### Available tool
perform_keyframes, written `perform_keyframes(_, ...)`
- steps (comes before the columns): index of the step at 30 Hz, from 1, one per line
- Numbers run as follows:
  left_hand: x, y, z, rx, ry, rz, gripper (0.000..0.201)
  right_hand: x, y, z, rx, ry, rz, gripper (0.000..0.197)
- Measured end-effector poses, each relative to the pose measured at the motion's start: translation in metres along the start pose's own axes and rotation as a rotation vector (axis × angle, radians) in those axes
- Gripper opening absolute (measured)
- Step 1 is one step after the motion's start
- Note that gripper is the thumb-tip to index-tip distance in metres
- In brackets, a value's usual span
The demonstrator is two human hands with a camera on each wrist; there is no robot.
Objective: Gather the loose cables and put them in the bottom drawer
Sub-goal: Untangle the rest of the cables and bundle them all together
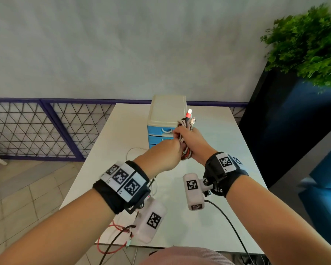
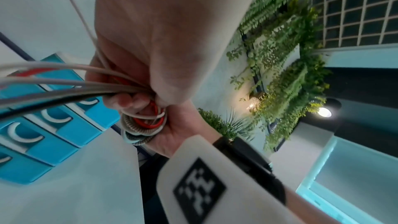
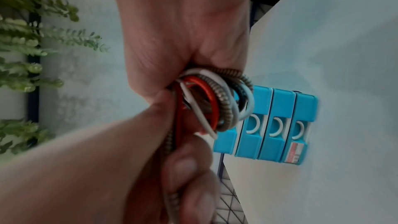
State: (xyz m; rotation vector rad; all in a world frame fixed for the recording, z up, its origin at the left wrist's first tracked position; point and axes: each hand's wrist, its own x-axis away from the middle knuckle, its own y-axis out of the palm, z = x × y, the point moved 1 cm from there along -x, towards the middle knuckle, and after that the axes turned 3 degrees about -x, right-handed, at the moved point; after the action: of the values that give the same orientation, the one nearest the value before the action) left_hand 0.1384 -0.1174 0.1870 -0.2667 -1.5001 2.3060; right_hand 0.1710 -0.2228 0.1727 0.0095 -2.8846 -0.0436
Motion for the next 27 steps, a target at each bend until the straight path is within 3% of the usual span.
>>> perform_keyframes(3,0.000,-0.006,-0.006,0.141,-0.063,-0.129,0.035,-0.004,0.001,-0.003,0.020,-0.056,0.021,0.018)
perform_keyframes(6,0.006,-0.006,-0.009,0.452,-0.136,-0.262,0.036,-0.007,0.004,-0.002,-0.031,-0.081,0.036,0.018)
perform_keyframes(9,0.012,-0.002,-0.012,0.416,-0.069,-0.419,0.031,-0.006,0.008,0.001,-0.219,-0.022,-0.001,0.017)
perform_keyframes(13,0.017,0.010,-0.022,0.344,0.036,-0.330,0.033,-0.001,0.007,0.001,-0.577,0.071,-0.133,0.025)
perform_keyframes(17,0.022,0.031,-0.030,0.594,0.119,-0.186,0.027,0.000,0.008,0.001,-0.715,0.117,-0.179,0.032)
perform_keyframes(22,0.017,0.047,-0.037,0.460,0.140,-0.126,0.023,-0.004,0.009,0.011,-0.707,0.080,-0.003,0.034)
perform_keyframes(27,0.012,0.042,-0.049,0.420,0.121,-0.250,0.024,-0.010,0.003,0.014,-0.690,0.020,0.123,0.033)
